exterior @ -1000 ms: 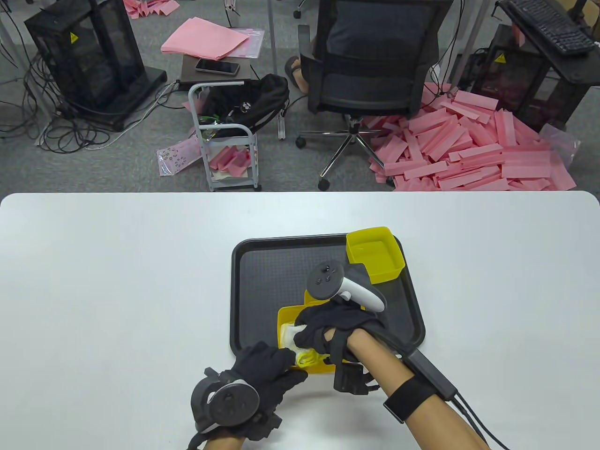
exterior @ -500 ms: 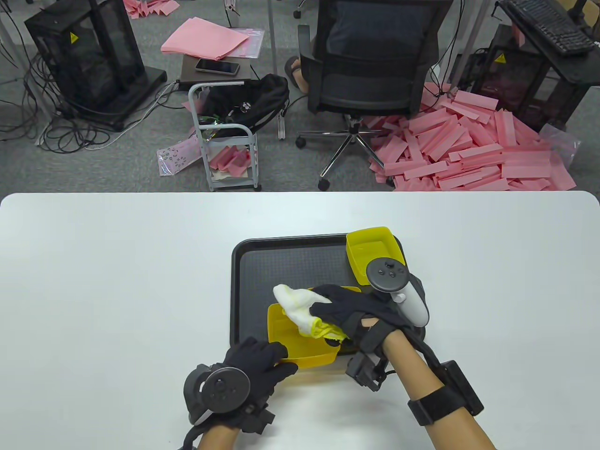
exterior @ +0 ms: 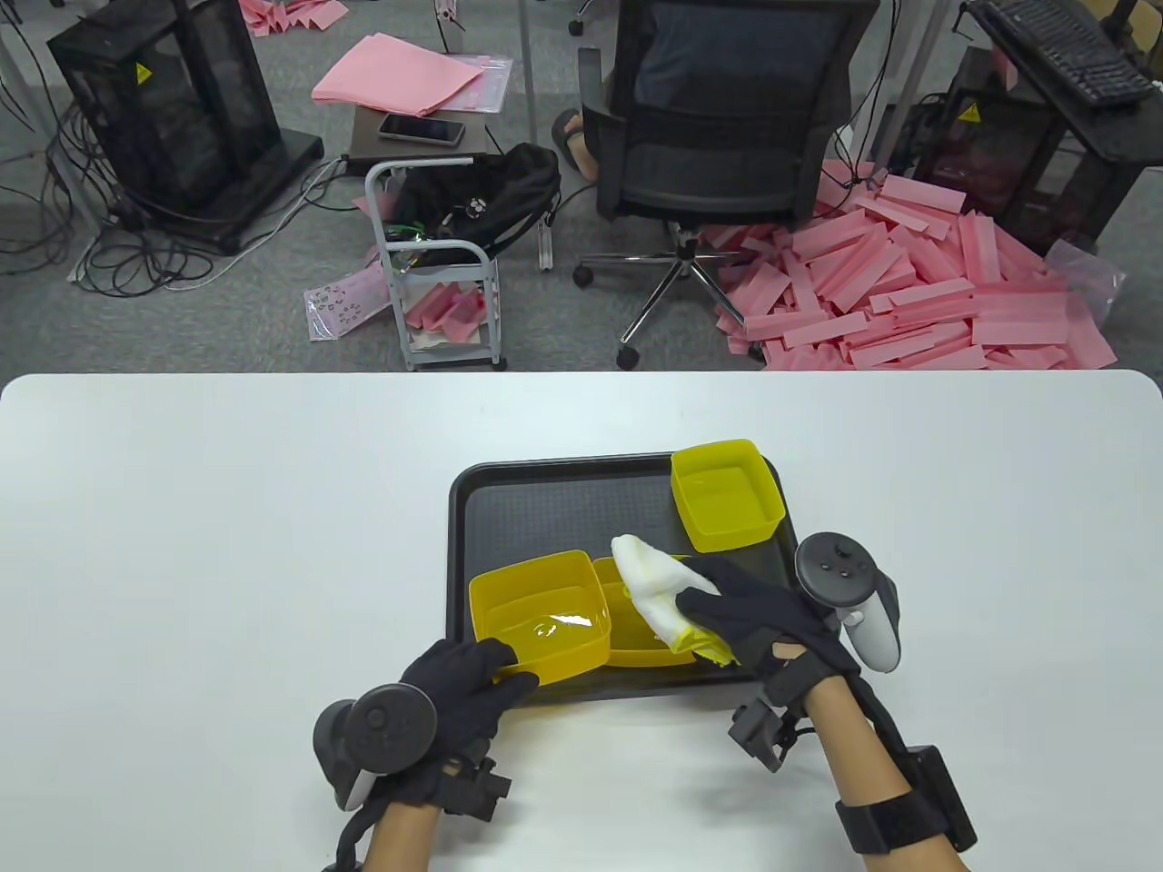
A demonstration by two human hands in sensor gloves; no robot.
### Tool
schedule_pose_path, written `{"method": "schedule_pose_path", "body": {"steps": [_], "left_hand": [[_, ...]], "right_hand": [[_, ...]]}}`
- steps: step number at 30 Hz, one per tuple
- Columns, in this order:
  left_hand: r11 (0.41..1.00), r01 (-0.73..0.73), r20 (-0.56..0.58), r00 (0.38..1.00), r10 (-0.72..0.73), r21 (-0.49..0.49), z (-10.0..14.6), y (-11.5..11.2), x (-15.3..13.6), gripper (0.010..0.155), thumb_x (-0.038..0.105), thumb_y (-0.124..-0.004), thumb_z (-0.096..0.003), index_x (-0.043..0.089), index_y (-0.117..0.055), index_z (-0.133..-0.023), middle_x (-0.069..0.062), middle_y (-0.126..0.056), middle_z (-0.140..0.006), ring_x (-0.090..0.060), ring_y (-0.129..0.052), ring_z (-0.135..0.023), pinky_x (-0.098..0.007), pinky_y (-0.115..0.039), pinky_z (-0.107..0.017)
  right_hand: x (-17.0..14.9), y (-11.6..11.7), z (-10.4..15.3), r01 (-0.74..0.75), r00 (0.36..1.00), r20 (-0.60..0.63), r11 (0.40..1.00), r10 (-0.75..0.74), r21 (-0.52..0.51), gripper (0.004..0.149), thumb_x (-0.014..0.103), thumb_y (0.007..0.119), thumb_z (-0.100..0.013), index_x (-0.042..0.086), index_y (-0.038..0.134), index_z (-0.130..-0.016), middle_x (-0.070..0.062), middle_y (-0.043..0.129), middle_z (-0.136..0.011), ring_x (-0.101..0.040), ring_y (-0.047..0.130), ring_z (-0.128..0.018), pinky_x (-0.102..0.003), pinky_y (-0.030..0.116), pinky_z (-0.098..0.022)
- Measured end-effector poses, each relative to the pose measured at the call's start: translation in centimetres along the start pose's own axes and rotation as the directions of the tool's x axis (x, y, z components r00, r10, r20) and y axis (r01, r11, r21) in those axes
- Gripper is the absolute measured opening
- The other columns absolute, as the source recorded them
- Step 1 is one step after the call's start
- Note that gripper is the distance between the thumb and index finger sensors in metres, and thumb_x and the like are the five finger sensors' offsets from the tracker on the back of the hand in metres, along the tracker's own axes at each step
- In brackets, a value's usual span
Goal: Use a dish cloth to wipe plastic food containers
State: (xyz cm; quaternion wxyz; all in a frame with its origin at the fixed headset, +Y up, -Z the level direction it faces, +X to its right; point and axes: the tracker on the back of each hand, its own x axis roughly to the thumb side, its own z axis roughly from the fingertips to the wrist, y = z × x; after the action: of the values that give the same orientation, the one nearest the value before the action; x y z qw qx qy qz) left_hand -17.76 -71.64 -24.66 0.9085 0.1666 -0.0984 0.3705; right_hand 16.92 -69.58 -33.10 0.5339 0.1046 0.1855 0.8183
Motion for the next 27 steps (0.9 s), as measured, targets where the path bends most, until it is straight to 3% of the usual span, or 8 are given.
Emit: {"method": "schedule_pose_path", "body": {"steps": [4,7,10,13,15,18,27], "left_hand": [[1.000,-0.005,0.009,1.000,0.005,-0.001,0.0,-0.1,0.1,0.042,0.053,-0.096,-0.0335,0.026,-0.098,-0.066,0.000,-0.101,-0.040,-0.025,-0.100,-0.037,-0.043,-0.085,-0.029],[1.000,-0.023,0.022,1.000,0.023,0.021,0.1,0.1,0.3,0.042,0.052,-0.096,-0.0340,0.026,-0.098,-0.066,-0.001,-0.101,-0.039,-0.025,-0.099,-0.036,-0.043,-0.085,-0.028],[0.999,-0.022,0.038,0.999,0.021,0.029,0.2,0.2,0.6,0.041,0.052,-0.096,-0.0340,0.025,-0.098,-0.066,-0.001,-0.100,-0.039,-0.025,-0.099,-0.036,-0.043,-0.085,-0.029],[0.999,-0.048,0.066,0.997,0.046,0.025,0.2,0.1,1.0,0.041,0.052,-0.095,-0.0347,0.025,-0.097,-0.066,-0.001,-0.100,-0.039,-0.025,-0.099,-0.036,-0.043,-0.085,-0.029],[0.999,-0.041,0.095,0.995,0.038,0.024,0.3,0.1,1.7,0.041,0.052,-0.095,-0.0346,0.025,-0.097,-0.066,-0.001,-0.100,-0.039,-0.025,-0.099,-0.036,-0.043,-0.085,-0.029],[0.998,-0.045,0.122,0.992,0.041,0.032,0.5,0.2,2.3,0.041,0.052,-0.094,-0.0350,0.025,-0.097,-0.066,0.000,-0.100,-0.038,-0.024,-0.099,-0.035,-0.042,-0.085,-0.029],[0.997,-0.066,0.243,0.967,0.075,-0.044,0.9,-0.4,4.2,0.041,0.052,-0.094,-0.0352,0.026,-0.097,-0.066,-0.001,-0.100,-0.039,-0.024,-0.098,-0.037,-0.043,-0.085,-0.030]], "right_hand": [[-1.0,2.4,-0.4,0.035,0.999,0.013,0.997,-0.036,0.065,0.052,0.046,0.072,-0.060,0.021,0.061,-0.104,-0.009,0.081,-0.095,-0.033,0.092,-0.059,-0.035,0.086,-0.033],[-1.2,4.1,-0.2,-0.054,0.997,0.058,0.994,0.049,0.090,0.055,0.049,0.067,-0.060,0.019,0.059,-0.105,-0.014,0.072,-0.103,-0.036,0.089,-0.065,-0.037,0.085,-0.037],[-1.3,4.9,0.3,-0.071,0.991,0.115,0.997,0.067,0.027,0.061,0.054,0.063,-0.061,0.015,0.057,-0.107,-0.017,0.067,-0.108,-0.037,0.089,-0.069,-0.038,0.086,-0.039],[-1.3,5.2,0.9,-0.065,0.982,0.171,0.995,0.077,-0.072,0.065,0.055,0.062,-0.060,0.012,0.057,-0.109,-0.017,0.065,-0.110,-0.038,0.088,-0.071,-0.039,0.086,-0.040],[-1.2,5.4,1.2,-0.083,0.975,0.202,0.994,0.095,-0.067,0.068,0.054,0.060,-0.061,0.011,0.045,-0.112,-0.018,0.063,-0.111,-0.038,0.088,-0.074,-0.040,0.086,-0.043],[-1.6,5.4,1.5,-0.031,0.972,0.228,0.995,0.051,-0.090,0.067,0.053,0.057,-0.062,0.024,0.031,-0.116,-0.017,0.064,-0.111,-0.038,0.087,-0.074,-0.040,0.086,-0.043],[-3.4,3.4,1.6,0.156,0.965,0.232,0.978,-0.121,-0.137,0.057,0.054,0.058,-0.062,0.033,0.048,-0.114,-0.016,0.071,-0.106,-0.038,0.090,-0.066,-0.038,0.086,-0.037]]}}
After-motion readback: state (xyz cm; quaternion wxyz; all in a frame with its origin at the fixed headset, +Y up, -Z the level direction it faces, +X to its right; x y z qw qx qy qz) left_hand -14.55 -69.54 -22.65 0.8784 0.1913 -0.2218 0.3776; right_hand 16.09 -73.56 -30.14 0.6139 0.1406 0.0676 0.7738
